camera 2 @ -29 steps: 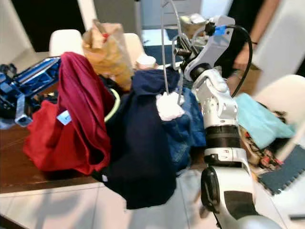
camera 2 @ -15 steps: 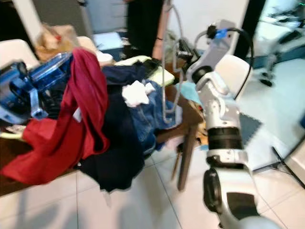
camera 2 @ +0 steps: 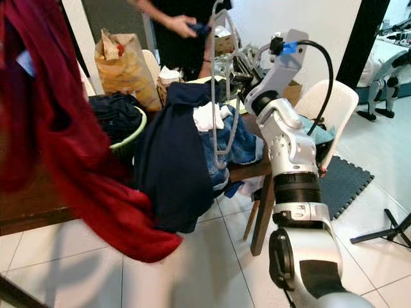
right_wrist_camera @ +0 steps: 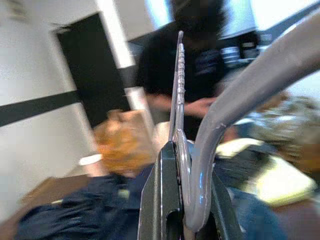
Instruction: Hang hanger
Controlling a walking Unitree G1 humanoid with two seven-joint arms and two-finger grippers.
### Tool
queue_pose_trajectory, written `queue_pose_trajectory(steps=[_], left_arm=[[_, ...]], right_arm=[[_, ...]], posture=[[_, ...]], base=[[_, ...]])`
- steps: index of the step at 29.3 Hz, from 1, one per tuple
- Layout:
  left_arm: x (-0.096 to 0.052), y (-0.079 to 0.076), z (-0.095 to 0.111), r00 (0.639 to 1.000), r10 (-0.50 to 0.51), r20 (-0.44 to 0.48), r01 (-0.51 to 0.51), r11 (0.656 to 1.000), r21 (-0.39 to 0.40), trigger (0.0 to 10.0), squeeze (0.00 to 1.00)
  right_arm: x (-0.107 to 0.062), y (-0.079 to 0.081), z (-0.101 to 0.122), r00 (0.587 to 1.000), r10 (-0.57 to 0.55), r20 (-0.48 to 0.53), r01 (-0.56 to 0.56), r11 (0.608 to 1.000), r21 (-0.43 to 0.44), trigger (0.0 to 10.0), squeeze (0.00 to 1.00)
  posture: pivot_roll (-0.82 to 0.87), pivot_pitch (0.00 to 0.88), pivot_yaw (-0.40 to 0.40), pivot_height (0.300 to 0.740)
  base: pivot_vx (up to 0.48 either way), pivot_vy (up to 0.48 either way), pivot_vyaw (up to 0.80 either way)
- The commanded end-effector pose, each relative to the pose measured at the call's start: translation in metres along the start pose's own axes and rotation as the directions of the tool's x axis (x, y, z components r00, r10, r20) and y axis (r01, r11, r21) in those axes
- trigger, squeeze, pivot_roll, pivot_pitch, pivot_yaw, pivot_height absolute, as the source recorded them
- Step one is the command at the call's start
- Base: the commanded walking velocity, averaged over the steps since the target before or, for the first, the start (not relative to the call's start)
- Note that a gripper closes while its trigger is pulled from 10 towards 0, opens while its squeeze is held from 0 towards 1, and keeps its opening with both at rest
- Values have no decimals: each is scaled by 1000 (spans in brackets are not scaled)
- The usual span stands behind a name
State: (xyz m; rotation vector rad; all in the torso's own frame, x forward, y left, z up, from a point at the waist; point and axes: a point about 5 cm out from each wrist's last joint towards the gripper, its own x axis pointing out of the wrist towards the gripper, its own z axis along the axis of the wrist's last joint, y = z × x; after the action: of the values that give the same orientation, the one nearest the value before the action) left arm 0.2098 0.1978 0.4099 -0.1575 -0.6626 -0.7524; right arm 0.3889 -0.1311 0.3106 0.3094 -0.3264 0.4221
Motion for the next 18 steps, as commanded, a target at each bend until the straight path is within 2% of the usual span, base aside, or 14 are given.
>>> queue_pose_trajectory(steps=[1, 2, 7, 8, 11, 13, 14, 16, 17, 18], left_arm=[[-2, -21, -18, 987, -152, -57, 147, 986, -77, 10000, 0], [-3, -25, -24, 980, -186, -70, 178, 978, -105, 10000, 0], [-4, -28, -31, 976, -198, -89, 186, 975, -121, 10000, 0], [-4, -25, -45, 979, -174, -106, 157, 975, -155, 10000, 0], [-5, -24, -49, 980, -163, -112, 144, 976, -164, 10000, 0], [-10, -17, -65, 979, -122, -161, 90, 977, -193, 10000, 0], [-10, -17, -65, 979, -122, -161, 90, 977, -193, 10000, 0], [-21, -11, -86, 968, -99, -229, 44, 971, -235, 10000, 0], [-21, -11, -86, 968, -99, -229, 44, 971, -235, 10000, 0], [-50, 2, -124, 936, -18, -352, -87, 955, -282, 10000, 0]], right_arm=[[-1, -6, 0, 999, -32, -12, 32, 999, -10, 10000, 0], [-2, -8, 1, 999, -45, -13, 45, 999, -18, 10000, 0], [-2, -11, 1, 998, -66, -14, 66, 997, -29, 10000, 0], [-4, -21, -1, 991, -132, -35, 129, 988, -82, 10000, 0], [-5, -25, -3, 987, -155, -46, 150, 983, -105, 10000, 0], [-9, -34, -12, 972, -216, -92, 196, 962, -188, 10000, 0], [-9, -34, -12, 972, -216, -92, 196, 962, -188, 10000, 0], [-14, -42, -22, 955, -266, -131, 229, 942, -244, 10000, 0], [-14, -42, -22, 955, -266, -131, 229, 942, -244, 10000, 0], [-28, -58, -46, 918, -339, -207, 255, 902, -348, 10000, 0]], posture=[[34, 0, -5, 736], [33, 0, -5, 736], [30, 0, -4, 736], [29, 0, -2, 736], [30, 0, -1, 736], [30, 0, 2, 736], [30, 0, 2, 736], [25, 0, 3, 736], [25, 0, 3, 736], [18, 0, -1, 736]], base=[[0, 0, -800], [0, 0, -788], [0, 0, -795], [0, 0, -800], [0, 0, -800], [0, 0, -794], [0, 0, -788], [0, 0, -788], [0, 0, -788], [0, 0, -788]])
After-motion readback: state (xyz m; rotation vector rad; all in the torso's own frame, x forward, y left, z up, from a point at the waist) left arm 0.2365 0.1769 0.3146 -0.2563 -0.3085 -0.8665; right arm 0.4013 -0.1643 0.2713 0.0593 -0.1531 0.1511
